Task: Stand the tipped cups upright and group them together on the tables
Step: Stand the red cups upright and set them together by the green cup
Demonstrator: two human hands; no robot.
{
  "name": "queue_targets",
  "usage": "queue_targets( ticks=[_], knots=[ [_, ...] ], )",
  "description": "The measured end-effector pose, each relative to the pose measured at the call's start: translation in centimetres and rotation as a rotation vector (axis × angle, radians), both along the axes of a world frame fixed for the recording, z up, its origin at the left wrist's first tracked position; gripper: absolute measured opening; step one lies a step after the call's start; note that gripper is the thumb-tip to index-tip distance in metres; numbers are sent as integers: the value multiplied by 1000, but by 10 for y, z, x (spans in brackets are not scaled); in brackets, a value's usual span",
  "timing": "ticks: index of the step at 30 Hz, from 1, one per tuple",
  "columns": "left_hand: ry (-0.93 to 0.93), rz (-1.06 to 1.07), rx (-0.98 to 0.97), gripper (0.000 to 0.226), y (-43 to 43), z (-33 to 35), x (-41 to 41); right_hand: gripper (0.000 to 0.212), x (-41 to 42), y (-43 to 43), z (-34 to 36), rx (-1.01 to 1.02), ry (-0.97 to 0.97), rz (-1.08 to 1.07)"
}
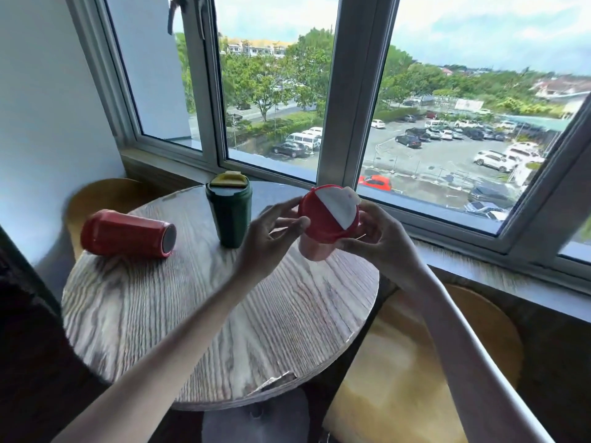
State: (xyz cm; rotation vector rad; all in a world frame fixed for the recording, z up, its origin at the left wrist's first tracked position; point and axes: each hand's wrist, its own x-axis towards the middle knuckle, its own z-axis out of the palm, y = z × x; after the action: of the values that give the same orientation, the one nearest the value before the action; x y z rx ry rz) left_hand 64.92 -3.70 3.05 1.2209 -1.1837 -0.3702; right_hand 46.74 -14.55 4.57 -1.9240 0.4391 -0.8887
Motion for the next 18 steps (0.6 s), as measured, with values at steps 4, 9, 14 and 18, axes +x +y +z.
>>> queue_targets(
  ticks=[4,9,14,18],
  knots=[
    [-35,-46,71,73,-2,-7,2,65,1,-5,-8,26,22,-47],
    [48,-65,113,63,-4,-14,2,64,2,-7,-16,54,52,-81],
    [70,-55,155,56,-2,-21,2,56,6,-8,-24,78,48,-77],
    [50,-41,179,60,1,-22,3,63,10,-6,-32,112,26,-76]
  ],
)
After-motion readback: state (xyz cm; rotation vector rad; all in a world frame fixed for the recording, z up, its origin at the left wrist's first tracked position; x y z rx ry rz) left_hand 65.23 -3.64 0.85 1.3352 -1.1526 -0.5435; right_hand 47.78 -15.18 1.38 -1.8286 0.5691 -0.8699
